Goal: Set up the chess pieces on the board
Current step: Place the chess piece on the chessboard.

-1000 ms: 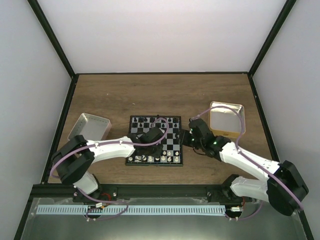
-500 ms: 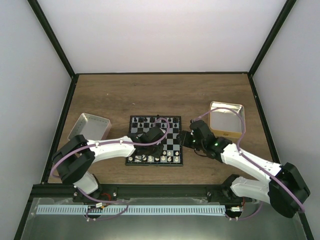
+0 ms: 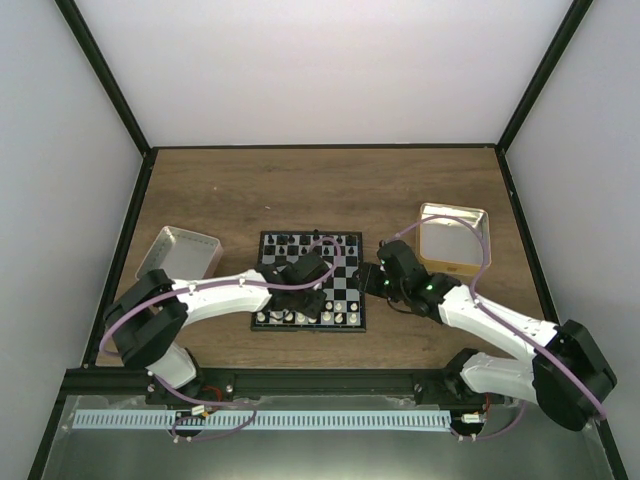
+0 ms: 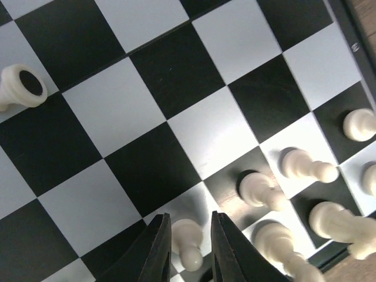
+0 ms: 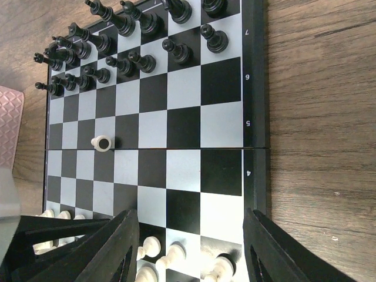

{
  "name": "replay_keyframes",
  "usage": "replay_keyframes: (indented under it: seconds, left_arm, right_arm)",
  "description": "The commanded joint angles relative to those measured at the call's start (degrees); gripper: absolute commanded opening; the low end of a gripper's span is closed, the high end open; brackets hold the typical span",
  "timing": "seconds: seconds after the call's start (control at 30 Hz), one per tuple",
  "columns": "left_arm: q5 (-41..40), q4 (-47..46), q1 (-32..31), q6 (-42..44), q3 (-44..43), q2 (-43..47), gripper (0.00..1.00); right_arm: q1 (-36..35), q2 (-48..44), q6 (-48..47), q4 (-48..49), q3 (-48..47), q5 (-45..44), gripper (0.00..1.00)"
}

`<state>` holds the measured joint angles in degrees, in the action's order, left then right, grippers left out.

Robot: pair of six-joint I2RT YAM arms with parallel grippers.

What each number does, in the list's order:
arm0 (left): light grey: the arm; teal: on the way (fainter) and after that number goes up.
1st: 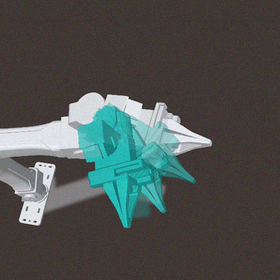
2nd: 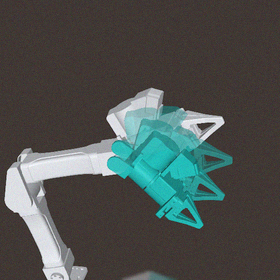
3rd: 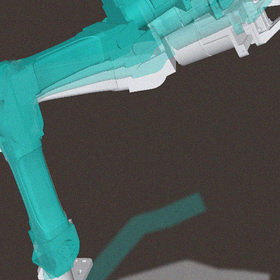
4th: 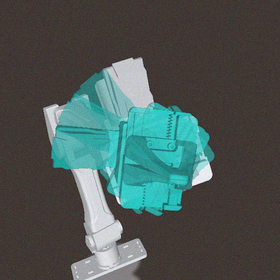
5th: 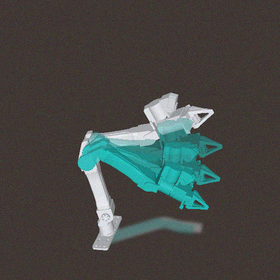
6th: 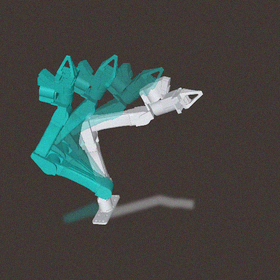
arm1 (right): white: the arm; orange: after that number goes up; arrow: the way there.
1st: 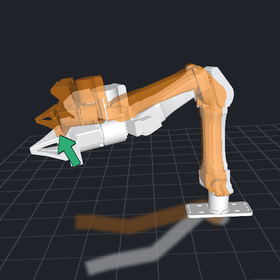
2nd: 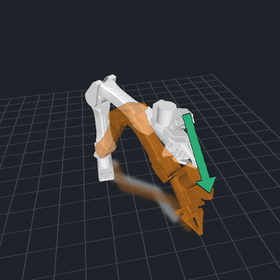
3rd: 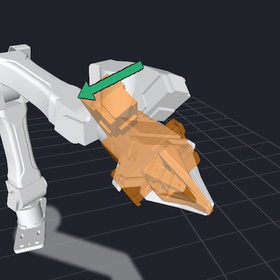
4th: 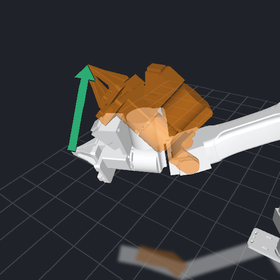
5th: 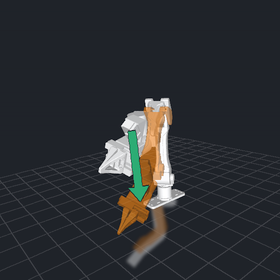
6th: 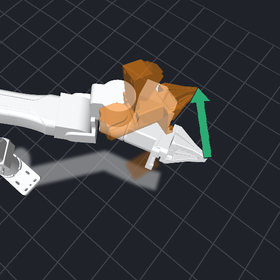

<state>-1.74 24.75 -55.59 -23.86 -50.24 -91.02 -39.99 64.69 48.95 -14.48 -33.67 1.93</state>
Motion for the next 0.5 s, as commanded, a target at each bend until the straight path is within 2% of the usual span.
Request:
replay_keyframes:
  seconds: [0.0,0.3,0.47]
  left_arm:
    - [1.5,1.3,0.0,0.6,-3.0,1.4,0.23]
    - [-3.9,1.8,1.5,-2.3,-3.9,4.0,0.27]
    - [-10.4,2.8,4.0,-7.6,-3.5,6.5,0.38]
  right_arm:
    - [-0.1,0.1,0.0,1.1,-1.1,-0.1,0.51]
    - [-0.1,-0.1,-0.7,0.9,-1.4,0.2,0.51]
    - [-0.1,0.3,-1.6,1.2,-1.7,0.7,0.51]
